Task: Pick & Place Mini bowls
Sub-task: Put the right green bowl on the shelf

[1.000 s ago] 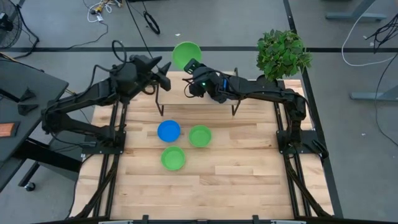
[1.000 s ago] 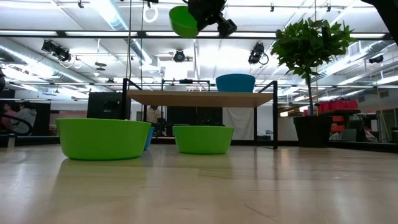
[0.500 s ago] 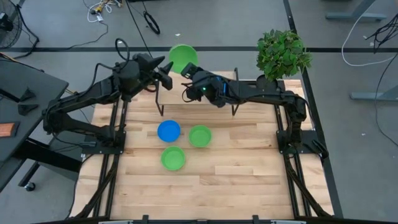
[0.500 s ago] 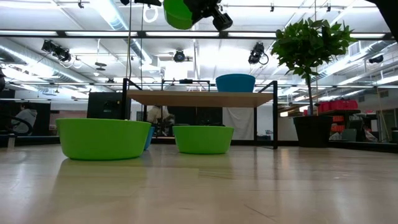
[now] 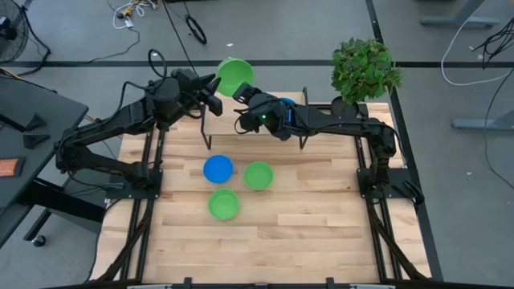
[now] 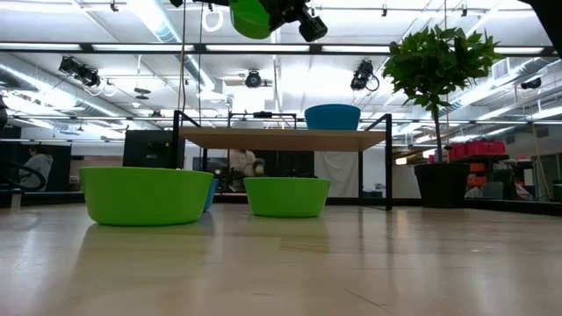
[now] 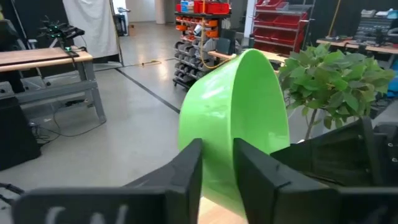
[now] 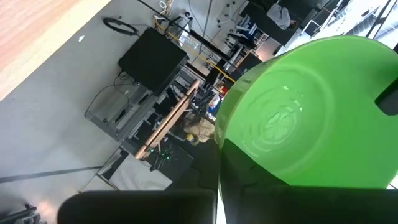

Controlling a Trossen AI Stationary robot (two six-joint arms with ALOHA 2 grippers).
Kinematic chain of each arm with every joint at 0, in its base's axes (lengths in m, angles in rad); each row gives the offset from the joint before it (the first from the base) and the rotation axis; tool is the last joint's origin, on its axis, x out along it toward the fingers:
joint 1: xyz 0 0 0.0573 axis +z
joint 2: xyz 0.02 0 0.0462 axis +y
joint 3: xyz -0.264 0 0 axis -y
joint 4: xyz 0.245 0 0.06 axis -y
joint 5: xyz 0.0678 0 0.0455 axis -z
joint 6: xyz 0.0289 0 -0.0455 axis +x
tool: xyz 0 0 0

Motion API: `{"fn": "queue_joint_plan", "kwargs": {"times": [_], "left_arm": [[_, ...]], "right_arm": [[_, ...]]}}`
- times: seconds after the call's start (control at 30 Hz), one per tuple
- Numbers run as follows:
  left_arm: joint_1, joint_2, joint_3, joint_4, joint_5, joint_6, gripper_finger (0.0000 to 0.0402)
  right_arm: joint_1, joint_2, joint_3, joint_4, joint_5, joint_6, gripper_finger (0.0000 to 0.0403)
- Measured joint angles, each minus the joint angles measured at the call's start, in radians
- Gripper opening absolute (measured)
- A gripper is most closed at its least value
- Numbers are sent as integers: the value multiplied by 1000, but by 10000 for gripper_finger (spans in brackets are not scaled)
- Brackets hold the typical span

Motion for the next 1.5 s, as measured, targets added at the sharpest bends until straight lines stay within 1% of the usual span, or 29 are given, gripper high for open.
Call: {"fn": "queue_joint_plan", "kwargs": {"times": [0.2, 0.33, 0.47, 0.67, 0.9, 1.2, 1.33, 1.5], "left_arm": [[2, 0, 0, 1, 4, 32, 31], [2, 0, 0, 0, 1, 41, 13], [2, 0, 0, 0, 3, 47, 12], [2, -2, 0, 3, -21, 61, 7], [9, -2, 0, 0, -27, 63, 5], [62, 1, -1, -4, 26, 51, 5], [90, 1, -1, -4, 30, 52, 5], [143, 1, -1, -11, 29, 54, 5]], "right_arm": [[1, 0, 0, 0, -4, 5, 0], [2, 0, 0, 0, -11, 13, 1], [8, 0, 0, 6, -10, 14, 12], [15, 0, 0, 70, -11, 94, 34], [21, -17, 0, 70, -80, 164, 79], [24, -21, 0, 80, -86, 233, 140], [31, -21, 0, 92, -85, 245, 154], [51, -23, 0, 162, -82, 240, 160]]}}
